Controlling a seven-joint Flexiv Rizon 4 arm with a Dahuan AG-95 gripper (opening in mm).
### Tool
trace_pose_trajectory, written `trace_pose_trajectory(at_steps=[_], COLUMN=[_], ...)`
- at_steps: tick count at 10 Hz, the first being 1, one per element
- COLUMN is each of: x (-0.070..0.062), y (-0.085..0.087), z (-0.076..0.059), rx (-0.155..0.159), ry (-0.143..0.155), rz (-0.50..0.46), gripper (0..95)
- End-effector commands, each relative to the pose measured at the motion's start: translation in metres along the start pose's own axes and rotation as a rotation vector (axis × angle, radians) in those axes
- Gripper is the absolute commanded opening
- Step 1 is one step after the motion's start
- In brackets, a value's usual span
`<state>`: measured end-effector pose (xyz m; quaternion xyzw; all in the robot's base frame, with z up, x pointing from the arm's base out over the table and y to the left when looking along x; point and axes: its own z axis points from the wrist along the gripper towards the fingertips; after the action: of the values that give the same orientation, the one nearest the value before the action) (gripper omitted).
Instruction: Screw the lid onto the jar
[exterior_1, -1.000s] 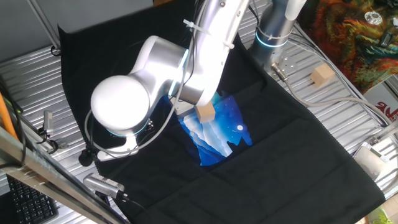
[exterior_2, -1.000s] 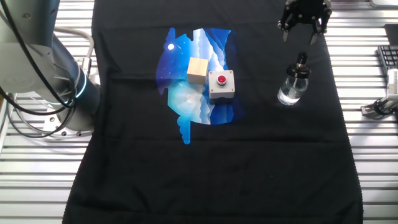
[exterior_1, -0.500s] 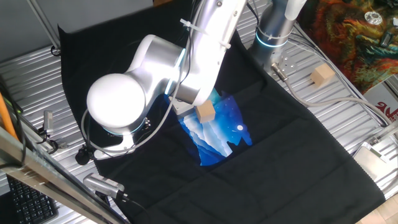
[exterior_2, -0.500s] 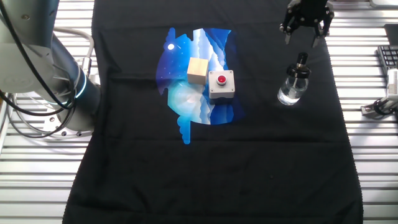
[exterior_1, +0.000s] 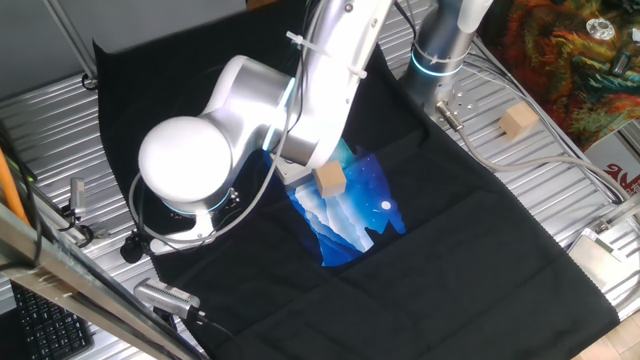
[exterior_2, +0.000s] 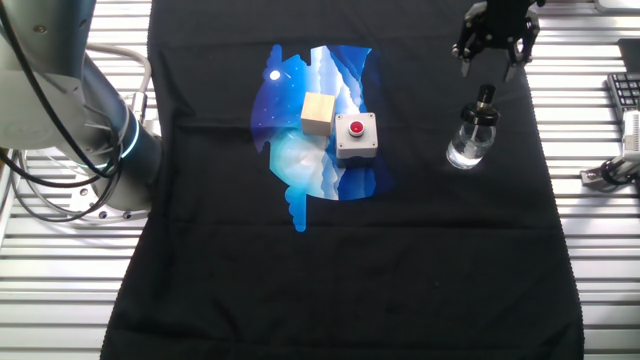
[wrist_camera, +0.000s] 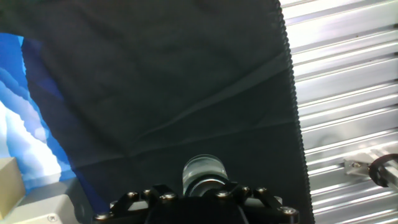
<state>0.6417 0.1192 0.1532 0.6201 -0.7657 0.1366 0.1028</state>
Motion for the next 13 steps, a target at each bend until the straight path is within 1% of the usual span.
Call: trace_pose_trajectory(at_steps=[1, 6, 9, 11, 13], x=[0.0, 0.001, 0.004, 0.008, 0.008], y=[-0.001, -0.002, -0.002, -0.002, -0.002], z=[0.002, 0.006, 0.008, 0.012, 0.013], rx=[0.002, 0.005, 0.008, 0.01, 0.013], ry=[-0.001, 0.0, 0.003, 0.003, 0.007], rz=[0.001, -0.005, -0.006, -0.011, -0.011], gripper=[57.0, 57.0, 57.0, 57.0, 57.0])
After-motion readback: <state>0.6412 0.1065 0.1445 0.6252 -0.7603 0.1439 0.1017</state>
